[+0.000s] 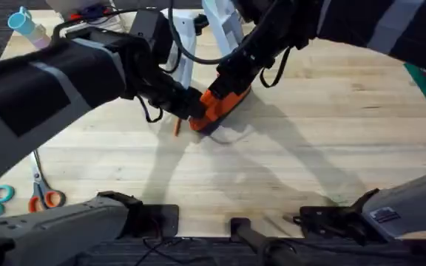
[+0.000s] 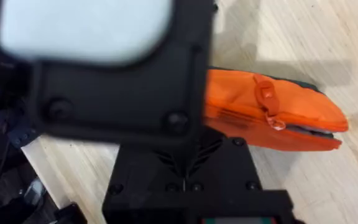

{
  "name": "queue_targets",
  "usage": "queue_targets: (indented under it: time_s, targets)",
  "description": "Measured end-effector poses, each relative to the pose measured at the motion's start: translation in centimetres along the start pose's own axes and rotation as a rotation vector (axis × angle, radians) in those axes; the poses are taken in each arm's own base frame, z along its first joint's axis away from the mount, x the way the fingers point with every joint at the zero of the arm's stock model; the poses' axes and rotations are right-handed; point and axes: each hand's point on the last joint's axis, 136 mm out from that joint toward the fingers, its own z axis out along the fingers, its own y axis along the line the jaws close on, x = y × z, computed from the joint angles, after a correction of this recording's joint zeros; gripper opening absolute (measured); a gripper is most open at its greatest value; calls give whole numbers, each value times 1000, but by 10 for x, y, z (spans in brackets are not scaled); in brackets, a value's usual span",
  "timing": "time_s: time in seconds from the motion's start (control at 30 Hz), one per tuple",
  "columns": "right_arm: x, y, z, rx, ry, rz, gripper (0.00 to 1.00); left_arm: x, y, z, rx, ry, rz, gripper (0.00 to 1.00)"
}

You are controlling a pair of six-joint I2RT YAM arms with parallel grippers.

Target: Unzip the bag, pick up the pens from the table one at a time and place them inside, then zip the bag closed.

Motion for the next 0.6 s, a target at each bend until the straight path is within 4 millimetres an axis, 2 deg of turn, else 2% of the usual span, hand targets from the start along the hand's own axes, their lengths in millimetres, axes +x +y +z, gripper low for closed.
queue_targets:
  time_s: [0.33, 0.43, 0.6]
  targets:
    - [-1, -1, -5, 5, -11, -12, 30, 0, 0, 0, 0, 0, 0, 42]
    - [-6, -3, -22, 23, -53, -16, 30, 0, 0, 0, 0, 0, 0, 42]
    - [-11, -14, -62, 74, -146, -12, 30, 0, 0, 0, 0, 0, 0, 42]
